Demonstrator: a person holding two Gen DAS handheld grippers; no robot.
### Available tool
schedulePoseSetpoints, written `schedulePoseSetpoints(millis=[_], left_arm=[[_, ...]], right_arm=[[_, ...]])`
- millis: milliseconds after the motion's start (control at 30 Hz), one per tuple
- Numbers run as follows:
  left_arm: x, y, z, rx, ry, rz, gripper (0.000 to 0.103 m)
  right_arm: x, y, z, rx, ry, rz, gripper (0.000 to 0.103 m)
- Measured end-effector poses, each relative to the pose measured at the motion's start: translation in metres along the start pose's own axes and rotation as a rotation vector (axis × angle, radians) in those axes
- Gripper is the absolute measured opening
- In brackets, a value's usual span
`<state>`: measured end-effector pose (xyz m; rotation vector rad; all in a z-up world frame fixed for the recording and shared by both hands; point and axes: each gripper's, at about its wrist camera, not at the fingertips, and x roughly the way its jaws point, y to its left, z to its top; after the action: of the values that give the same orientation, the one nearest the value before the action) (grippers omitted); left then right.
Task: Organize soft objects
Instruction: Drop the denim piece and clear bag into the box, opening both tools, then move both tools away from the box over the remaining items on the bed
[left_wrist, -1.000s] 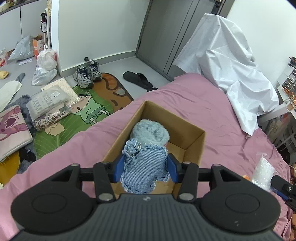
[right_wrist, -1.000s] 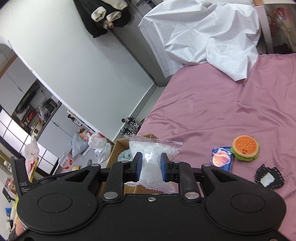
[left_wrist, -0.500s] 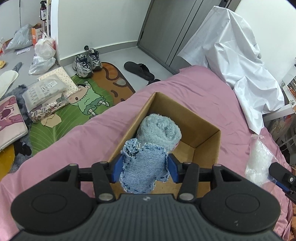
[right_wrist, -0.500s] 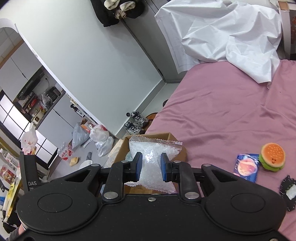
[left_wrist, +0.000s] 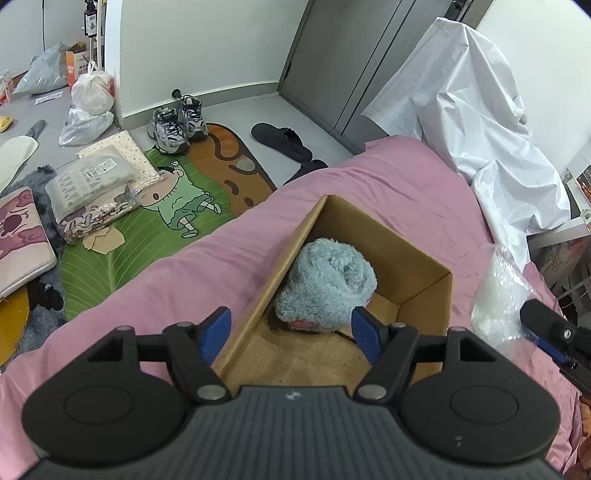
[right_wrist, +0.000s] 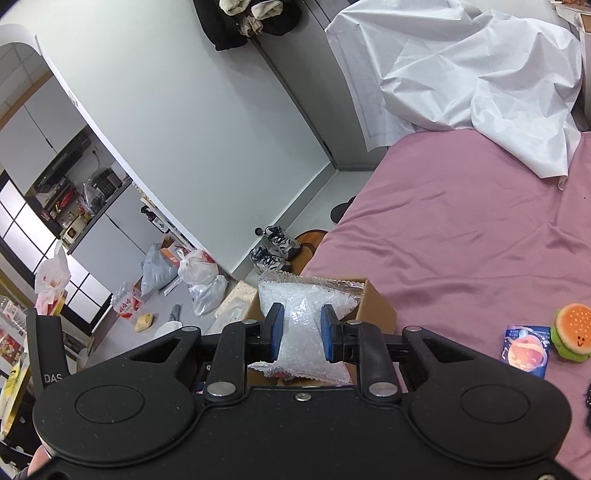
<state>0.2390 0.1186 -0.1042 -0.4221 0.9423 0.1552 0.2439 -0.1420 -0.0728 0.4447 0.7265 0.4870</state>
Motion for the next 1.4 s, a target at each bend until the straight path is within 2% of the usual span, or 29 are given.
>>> schedulePoseSetpoints(millis=[100,167,200,233,267,333,567,700,767,867,967,1067,1133,1200,1400], left_arm=[[-0.001,0.002,0.001,-0.006,0.004,-0.001,0.072],[-0.002,0.004,0.0,-0.007,0.01,0.0,0.073],[-0.002,0.004,0.0,-0.006,0.013,0.0,0.073],[-0.002,0.004,-0.001,-0.003,0.017,-0.002,0.074],[-0.003,0.003,-0.001,0.0,0.02,-0.001,0.074],[-0.005,0.002,-0.002,0.008,0.021,0.004,0.075],[-0.017,-0.008,-0.006,0.016,0.027,0.011,0.083],[-0.03,-0.017,-0.007,0.051,-0.003,0.041,0.087],[-0.035,-0.022,-0.008,0.064,-0.001,0.045,0.089],[-0.039,-0.026,-0.01,0.071,0.017,0.04,0.089],[-0.047,-0.03,-0.01,0.073,0.019,0.022,0.09],[-0.056,-0.037,-0.013,0.094,-0.005,0.025,0.098],[-0.061,-0.04,-0.014,0.089,-0.014,0.006,0.103],[-0.064,-0.043,-0.017,0.088,-0.015,-0.019,0.103],[-0.073,-0.056,-0.024,0.096,-0.029,-0.008,0.103]], right_arm=[[0.003,0.003,0.0,0.0,-0.023,0.004,0.023],[0.004,0.004,-0.002,0.006,-0.047,0.008,0.031],[0.005,0.005,-0.002,0.005,-0.046,0.009,0.037],[0.006,0.005,-0.003,0.005,-0.034,0.005,0.053],[0.006,0.006,-0.003,0.003,-0.029,0.004,0.061],[0.003,0.006,-0.003,-0.005,-0.028,0.001,0.062],[-0.013,0.011,-0.002,-0.008,-0.026,-0.003,0.079],[-0.022,0.01,0.0,-0.018,0.014,-0.002,0.082],[-0.029,0.01,0.001,-0.042,0.031,-0.014,0.087],[-0.044,0.007,0.004,-0.064,0.021,-0.048,0.095],[-0.055,0.002,0.007,-0.064,0.019,-0.049,0.099],[-0.064,0.0,0.009,-0.097,0.032,-0.075,0.103],[-0.071,-0.001,0.01,-0.122,0.031,-0.087,0.103],[-0.078,-0.003,0.011,-0.126,0.029,-0.089,0.103],[-0.096,-0.013,0.009,-0.14,0.027,-0.119,0.103]])
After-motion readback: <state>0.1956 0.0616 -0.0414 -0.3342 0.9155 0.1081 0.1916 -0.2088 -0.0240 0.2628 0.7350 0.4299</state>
